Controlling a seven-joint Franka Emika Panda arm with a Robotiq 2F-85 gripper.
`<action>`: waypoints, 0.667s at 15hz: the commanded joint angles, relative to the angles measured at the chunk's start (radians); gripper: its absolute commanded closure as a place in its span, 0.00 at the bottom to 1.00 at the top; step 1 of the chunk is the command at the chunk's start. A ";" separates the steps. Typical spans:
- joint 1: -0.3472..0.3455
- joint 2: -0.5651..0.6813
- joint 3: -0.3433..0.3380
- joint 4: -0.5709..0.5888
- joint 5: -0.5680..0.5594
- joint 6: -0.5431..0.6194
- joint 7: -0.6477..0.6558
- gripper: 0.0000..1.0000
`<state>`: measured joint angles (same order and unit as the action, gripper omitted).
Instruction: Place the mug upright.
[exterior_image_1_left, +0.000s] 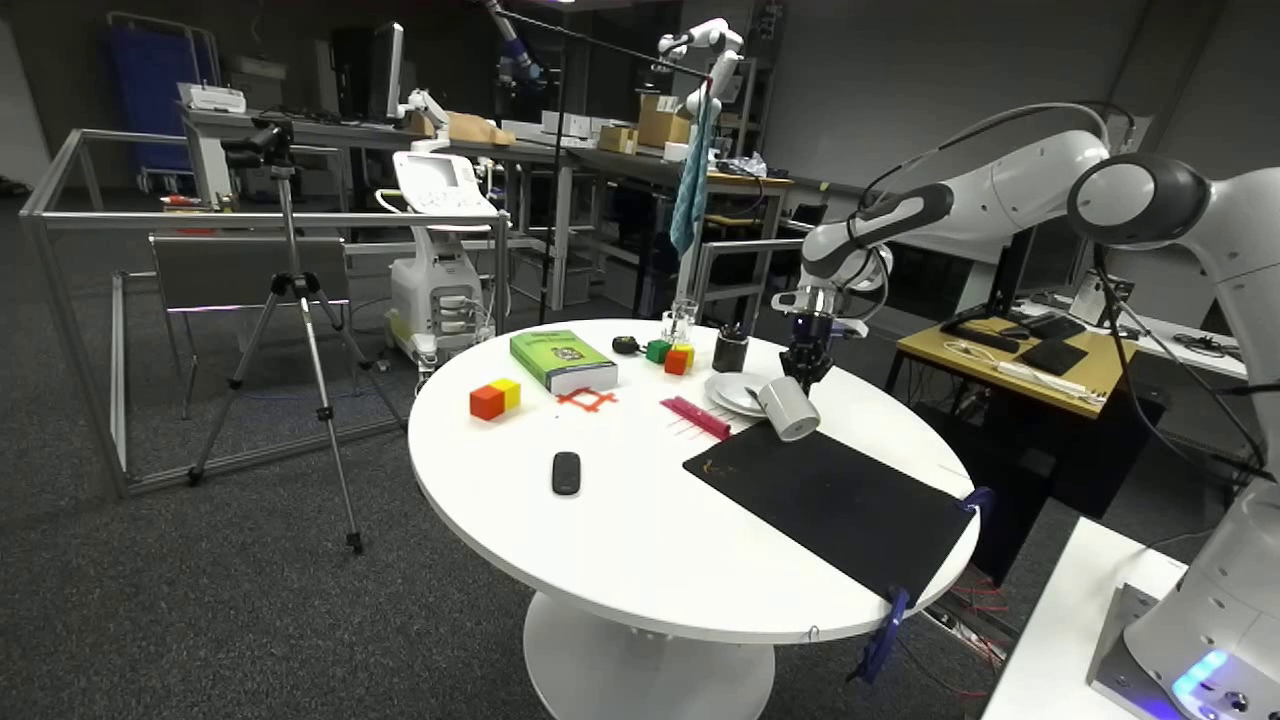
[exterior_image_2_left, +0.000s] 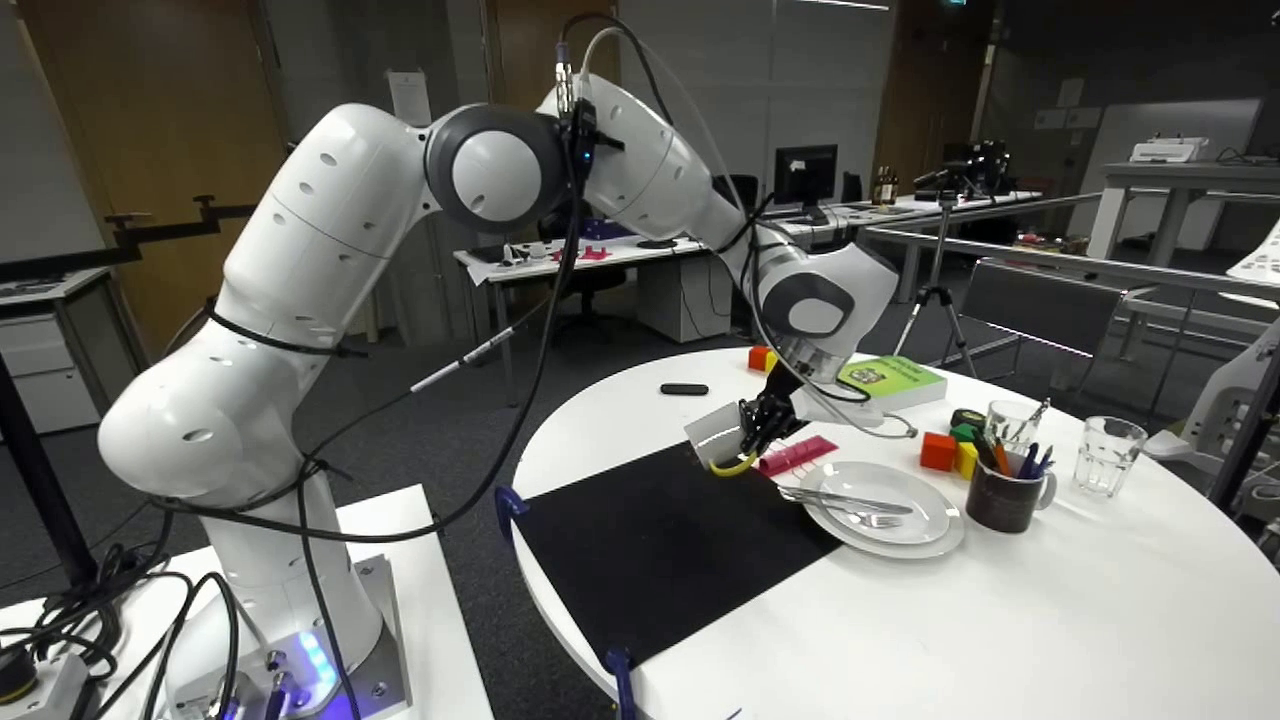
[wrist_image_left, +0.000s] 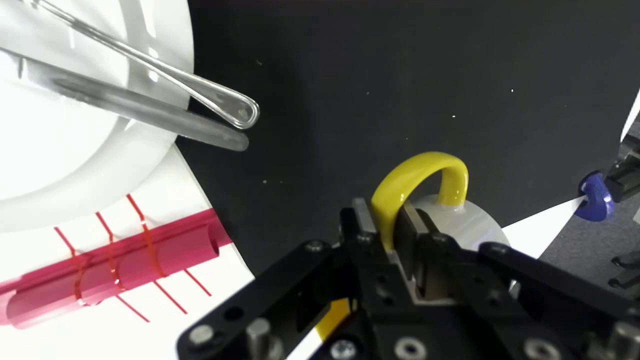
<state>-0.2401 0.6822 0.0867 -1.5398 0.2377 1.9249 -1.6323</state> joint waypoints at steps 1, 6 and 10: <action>0.017 -0.163 -0.010 -0.200 -0.010 0.097 -0.006 0.96; 0.034 -0.282 -0.020 -0.377 -0.003 0.213 0.023 0.96; 0.045 -0.374 -0.023 -0.540 0.006 0.367 0.055 0.96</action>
<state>-0.2181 0.4385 0.0798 -1.9116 0.2360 2.1795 -1.6127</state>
